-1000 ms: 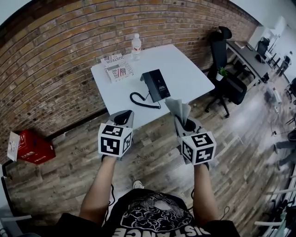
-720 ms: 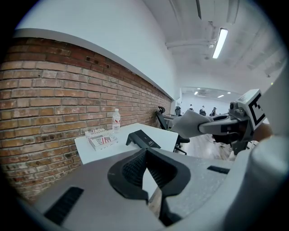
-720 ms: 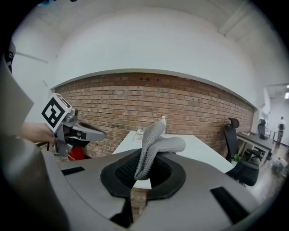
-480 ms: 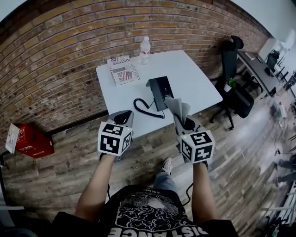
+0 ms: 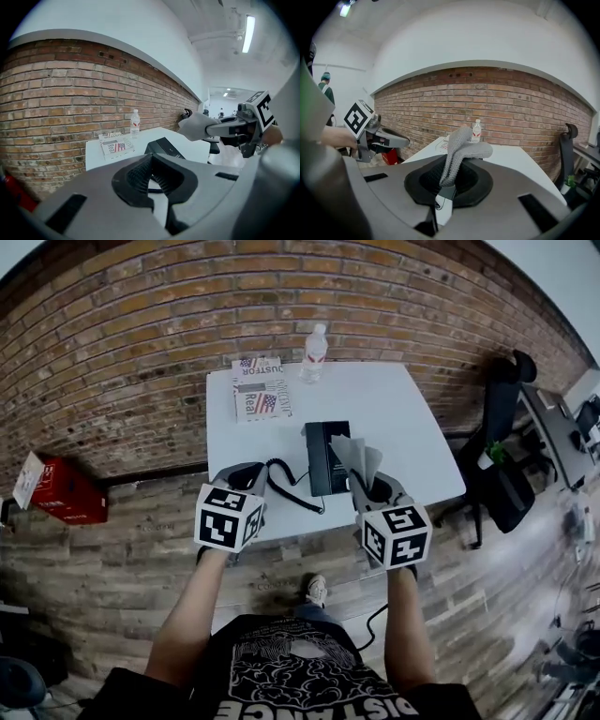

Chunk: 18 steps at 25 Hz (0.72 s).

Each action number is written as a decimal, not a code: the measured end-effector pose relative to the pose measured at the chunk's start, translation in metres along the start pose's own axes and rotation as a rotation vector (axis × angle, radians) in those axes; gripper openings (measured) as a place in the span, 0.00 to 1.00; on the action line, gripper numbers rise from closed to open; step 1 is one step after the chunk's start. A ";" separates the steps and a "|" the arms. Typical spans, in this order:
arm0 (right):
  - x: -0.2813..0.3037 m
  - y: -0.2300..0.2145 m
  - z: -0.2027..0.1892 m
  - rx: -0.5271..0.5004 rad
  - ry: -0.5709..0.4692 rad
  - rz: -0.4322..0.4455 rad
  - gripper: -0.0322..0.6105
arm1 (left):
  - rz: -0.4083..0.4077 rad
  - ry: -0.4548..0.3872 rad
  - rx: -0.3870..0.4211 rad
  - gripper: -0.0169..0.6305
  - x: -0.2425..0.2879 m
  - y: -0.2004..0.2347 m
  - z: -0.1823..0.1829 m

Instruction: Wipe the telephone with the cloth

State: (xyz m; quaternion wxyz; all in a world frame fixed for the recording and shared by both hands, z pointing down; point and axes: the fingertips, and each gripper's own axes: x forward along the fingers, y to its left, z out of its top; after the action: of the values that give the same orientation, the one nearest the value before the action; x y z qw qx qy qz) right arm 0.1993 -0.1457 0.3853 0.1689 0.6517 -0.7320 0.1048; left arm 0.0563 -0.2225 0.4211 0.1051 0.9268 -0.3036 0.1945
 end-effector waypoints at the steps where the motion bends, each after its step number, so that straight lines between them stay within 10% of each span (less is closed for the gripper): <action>1: 0.005 -0.006 0.000 -0.006 0.002 0.015 0.07 | 0.013 0.004 -0.011 0.04 0.005 0.000 0.000; 18: 0.107 -0.053 0.001 -0.130 0.055 0.251 0.07 | 0.211 0.042 -0.111 0.04 0.042 0.016 -0.010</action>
State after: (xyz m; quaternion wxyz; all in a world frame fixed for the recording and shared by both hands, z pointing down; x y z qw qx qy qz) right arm 0.2412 -0.2509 0.4215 0.2165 0.5396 -0.8080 0.0952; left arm 0.0742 -0.2538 0.4493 0.1415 0.8781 -0.4075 0.2069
